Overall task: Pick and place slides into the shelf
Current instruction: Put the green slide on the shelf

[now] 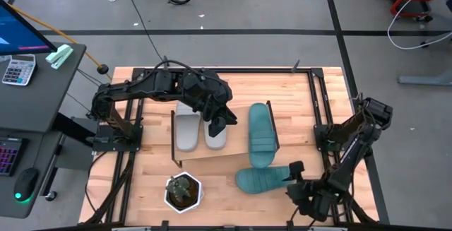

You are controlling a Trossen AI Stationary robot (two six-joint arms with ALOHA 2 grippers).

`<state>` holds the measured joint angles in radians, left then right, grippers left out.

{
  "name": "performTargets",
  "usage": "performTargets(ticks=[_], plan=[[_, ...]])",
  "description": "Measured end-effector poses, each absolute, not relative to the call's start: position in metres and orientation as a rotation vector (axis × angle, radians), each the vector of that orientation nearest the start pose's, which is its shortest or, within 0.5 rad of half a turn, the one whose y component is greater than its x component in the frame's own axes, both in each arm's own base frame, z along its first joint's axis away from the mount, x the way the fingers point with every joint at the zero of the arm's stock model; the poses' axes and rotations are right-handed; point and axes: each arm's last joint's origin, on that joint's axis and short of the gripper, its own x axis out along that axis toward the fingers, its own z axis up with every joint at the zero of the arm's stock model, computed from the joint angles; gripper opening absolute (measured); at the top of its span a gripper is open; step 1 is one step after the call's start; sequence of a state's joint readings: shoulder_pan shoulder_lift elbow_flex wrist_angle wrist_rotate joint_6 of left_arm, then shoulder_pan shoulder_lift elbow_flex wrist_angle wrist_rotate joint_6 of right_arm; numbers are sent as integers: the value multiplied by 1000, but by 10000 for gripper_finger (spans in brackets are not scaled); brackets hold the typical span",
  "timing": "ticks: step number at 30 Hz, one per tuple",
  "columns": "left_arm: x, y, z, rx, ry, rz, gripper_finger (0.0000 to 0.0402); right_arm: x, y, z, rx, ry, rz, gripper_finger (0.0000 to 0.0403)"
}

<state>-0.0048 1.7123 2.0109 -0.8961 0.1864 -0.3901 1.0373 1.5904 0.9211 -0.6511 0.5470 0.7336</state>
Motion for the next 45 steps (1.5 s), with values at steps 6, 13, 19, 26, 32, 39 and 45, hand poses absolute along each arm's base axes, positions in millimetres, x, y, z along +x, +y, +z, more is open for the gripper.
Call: performTargets(ticks=[6,13,19,26,32,39,45], plan=[[353,-7,440,-442,626,-63,94,161,233,175,-331,957,92,240],[353,-7,440,-442,625,-63,90,166,237,167,-379,949,116,240],[353,-7,440,-441,624,-61,95,177,235,151,-405,980,64,240],[353,-7,440,-448,625,-59,91,186,240,129,-395,986,33,239],[353,-7,440,-448,625,-59,93,186,244,113,-351,1007,-11,217],[353,-7,440,-447,625,-59,94,186,244,106,-284,1013,-75,147],[353,-7,440,-447,625,-60,85,186,243,113,-232,1021,-62,43]])
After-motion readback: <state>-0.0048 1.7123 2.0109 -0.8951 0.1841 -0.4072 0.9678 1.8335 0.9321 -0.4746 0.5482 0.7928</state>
